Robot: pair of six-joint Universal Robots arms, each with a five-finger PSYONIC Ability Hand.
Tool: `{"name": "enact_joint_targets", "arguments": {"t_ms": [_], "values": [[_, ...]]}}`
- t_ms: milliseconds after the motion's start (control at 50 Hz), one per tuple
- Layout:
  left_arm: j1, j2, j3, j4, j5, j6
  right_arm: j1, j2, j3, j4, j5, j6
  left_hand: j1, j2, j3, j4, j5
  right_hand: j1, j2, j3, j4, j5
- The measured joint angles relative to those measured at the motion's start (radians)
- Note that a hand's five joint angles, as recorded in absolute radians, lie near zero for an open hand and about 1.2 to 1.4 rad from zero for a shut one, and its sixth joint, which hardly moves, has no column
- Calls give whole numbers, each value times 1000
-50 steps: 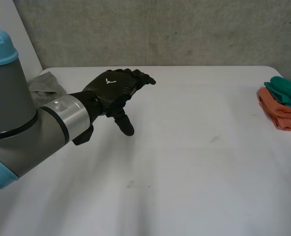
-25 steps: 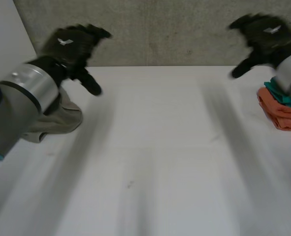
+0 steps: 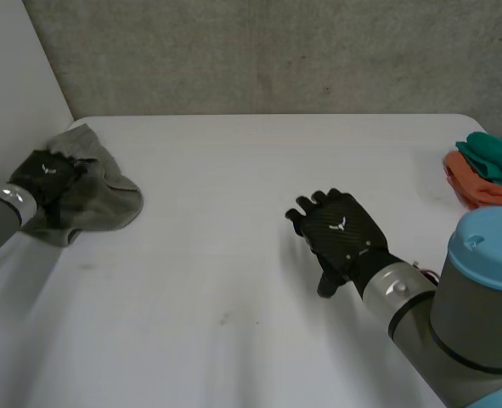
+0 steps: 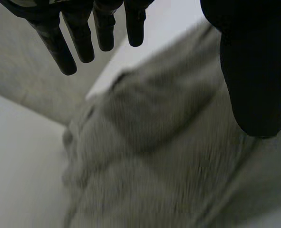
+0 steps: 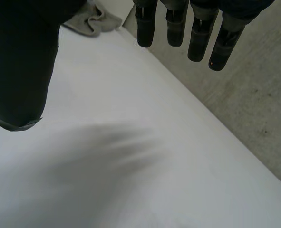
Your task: Fold the laundry.
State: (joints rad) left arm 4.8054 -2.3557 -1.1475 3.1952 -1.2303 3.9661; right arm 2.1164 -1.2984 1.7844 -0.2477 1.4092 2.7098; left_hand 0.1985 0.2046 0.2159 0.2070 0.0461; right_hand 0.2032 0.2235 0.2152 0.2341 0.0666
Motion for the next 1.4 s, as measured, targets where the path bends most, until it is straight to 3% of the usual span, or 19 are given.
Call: {"name": "enact_joint_targets", "arguments": {"t_ms": [100,120,140,160,220,300,420,560,680,780,880,940,960,980,1000,1060,1080,1260,1400], "values": [[12,-86,62,1,-28,54,-31,-5,30,-6,-4,-7,4,2,1,1,0,0,0,0,0,0],[11,-95,69,1,-30,54,-44,-9,36,-7,-5,-6,248,227,217,229,218,0,0,0,0,0],[10,-96,70,1,-31,53,-47,-10,37,-7,-5,-6,299,270,260,250,238,0,0,0,0,0],[4,-100,74,3,-34,47,-56,-14,39,-7,-6,-5,603,507,494,509,488,0,0,0,0,0],[-20,-93,73,7,-49,27,-69,-23,42,-7,-7,-4,950,890,862,881,854,0,0,0,0,0],[-76,-46,53,21,-93,-31,-82,-43,42,-7,-7,-2,952,984,967,986,907,0,0,0,0,0],[-159,133,-37,57,-141,-231,-106,-78,41,-7,-9,-1,952,987,970,990,907,0,0,0,0,0],[-326,372,-168,54,-128,-545,-185,-114,31,-7,-22,3,952,990,972,991,907,0,0,0,0,0],[-459,469,-256,41,-84,-672,-251,-130,23,-7,-32,5,952,990,972,991,907,0,0,0,0,0],[-672,465,-262,52,-58,-794,-312,-133,6,-7,-33,11,952,991,975,991,907,0,0,0,0,0],[-837,373,-172,112,-147,-890,-363,-132,-8,-7,-29,23,952,992,976,991,907,0,0,0,0,0],[-853,360,-160,121,-161,-895,-366,-132,-8,-7,-29,24,952,991,974,991,907,0,0,0,0,0],[-910,295,-114,157,-216,-903,-383,-132,-8,-6,-29,30,952,991,974,991,907,0,0,0,0,0],[-927,270,-101,168,-232,-899,-397,-132,-6,-6,-30,34,824,825,832,842,801,0,0,0,0,0],[-943,241,-88,179,-248,-889,-405,-131,-4,-5,-32,36,440,489,503,506,468,0,0,0,0,0],[-959,200,-78,189,-266,-855,-413,-131,-2,-4,-35,37,440,489,503,506,468,0,0,0,0,0],[-962,184,-78,190,-272,-829,-417,-131,-1,-2,-38,38,-7,32,26,29,21,0,0,0,0,0],[-913,205,-144,159,-287,-717,-413,-129,-9,13,-52,33,-10,-1,-6,-5,0,0,0,0,0,0],[-717,339,-247,118,-285,-617,-398,-134,-45,183,-126,20,-10,-2,-6,-5,0,0,0,0,0,0]]}}
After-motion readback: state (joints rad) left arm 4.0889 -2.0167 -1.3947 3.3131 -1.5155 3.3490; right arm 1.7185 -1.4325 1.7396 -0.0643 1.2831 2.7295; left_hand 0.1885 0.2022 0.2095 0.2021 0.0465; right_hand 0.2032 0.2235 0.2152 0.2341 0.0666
